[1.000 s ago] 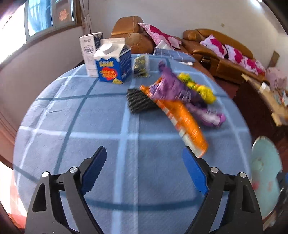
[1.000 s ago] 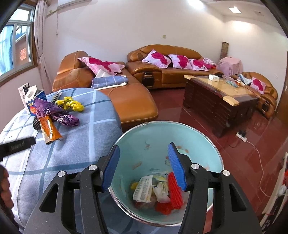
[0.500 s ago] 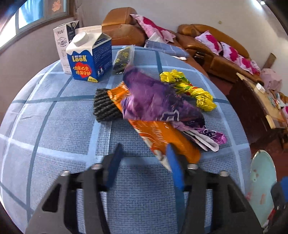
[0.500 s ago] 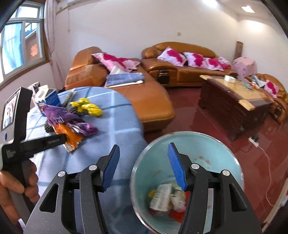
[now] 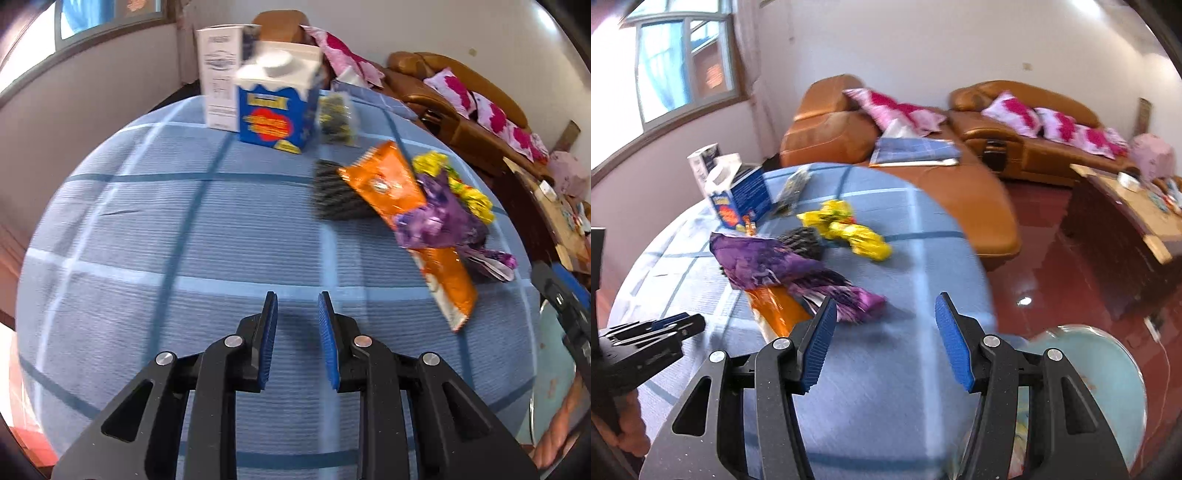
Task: Collect trash
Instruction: 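Move both open grippers back over the table toward the remaining wrappers, then grasp the orange snack wrapper with the left gripper while the right grasps the purple bag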
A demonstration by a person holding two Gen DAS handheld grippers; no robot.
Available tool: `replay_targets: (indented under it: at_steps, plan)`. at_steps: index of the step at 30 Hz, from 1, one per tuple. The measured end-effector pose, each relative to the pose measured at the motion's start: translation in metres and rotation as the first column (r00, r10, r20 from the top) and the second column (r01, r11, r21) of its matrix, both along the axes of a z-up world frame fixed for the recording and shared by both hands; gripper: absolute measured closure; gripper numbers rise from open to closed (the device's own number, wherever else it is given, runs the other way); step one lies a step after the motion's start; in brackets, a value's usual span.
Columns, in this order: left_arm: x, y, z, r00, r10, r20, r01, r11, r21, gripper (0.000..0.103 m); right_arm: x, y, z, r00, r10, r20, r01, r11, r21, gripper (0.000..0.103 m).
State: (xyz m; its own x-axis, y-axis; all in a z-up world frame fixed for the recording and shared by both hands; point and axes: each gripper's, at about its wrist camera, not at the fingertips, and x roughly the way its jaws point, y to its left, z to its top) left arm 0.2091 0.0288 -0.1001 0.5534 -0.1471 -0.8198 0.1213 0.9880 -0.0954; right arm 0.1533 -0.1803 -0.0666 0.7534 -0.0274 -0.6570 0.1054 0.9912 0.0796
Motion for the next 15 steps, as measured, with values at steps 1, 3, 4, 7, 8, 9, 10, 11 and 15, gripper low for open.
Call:
replay_targets:
  at_steps: [1, 3, 4, 7, 8, 9, 10, 11, 15]
  plan:
    - [0.000, 0.005, 0.002, 1.000, 0.010, 0.007, -0.010, 1.000, 0.009, 0.079, 0.008, 0.000, -0.002, 1.000, 0.027, -0.005, -0.027, 1.000, 0.014, 0.047]
    - [-0.001, 0.010, 0.005, 1.000, 0.020, 0.020, -0.021, 0.999, 0.027, 0.077, 0.030, -0.001, -0.008, 0.997, 0.069, -0.037, -0.067, 0.997, 0.039, 0.047]
    - [-0.002, 0.013, 0.007, 0.999, 0.025, 0.026, -0.026, 0.999, 0.033, 0.077, 0.038, -0.002, -0.013, 0.995, 0.085, -0.058, -0.082, 0.995, 0.049, 0.047]
    - [-0.001, 0.018, 0.009, 0.999, 0.034, 0.022, -0.034, 0.999, 0.030, 0.075, 0.061, -0.002, -0.031, 0.977, 0.151, -0.147, -0.136, 0.984, 0.112, 0.052]
    - [0.000, 0.019, 0.009, 0.999, 0.038, 0.022, -0.038, 0.999, 0.031, 0.073, 0.063, -0.002, -0.035, 0.971, 0.171, -0.167, -0.149, 0.979, 0.138, 0.057]
    - [0.000, 0.019, 0.009, 0.999, 0.040, 0.021, -0.041, 0.999, 0.032, 0.071, 0.060, -0.001, -0.035, 0.971, 0.173, -0.164, -0.151, 0.979, 0.137, 0.058]
    - [0.001, 0.019, 0.008, 0.999, 0.042, 0.018, -0.043, 0.999, 0.033, 0.071, 0.057, 0.000, -0.034, 0.972, 0.176, -0.156, -0.157, 0.980, 0.124, 0.061]
    - [0.001, 0.018, 0.008, 0.999, 0.042, 0.016, -0.042, 0.999, 0.032, 0.071, 0.052, 0.002, -0.032, 0.971, 0.183, -0.151, -0.168, 0.980, 0.106, 0.067]
    - [0.000, 0.009, 0.007, 1.000, 0.026, 0.018, -0.026, 0.999, 0.028, 0.071, 0.031, -0.003, -0.017, 0.979, 0.174, -0.107, -0.158, 0.977, 0.140, 0.095]
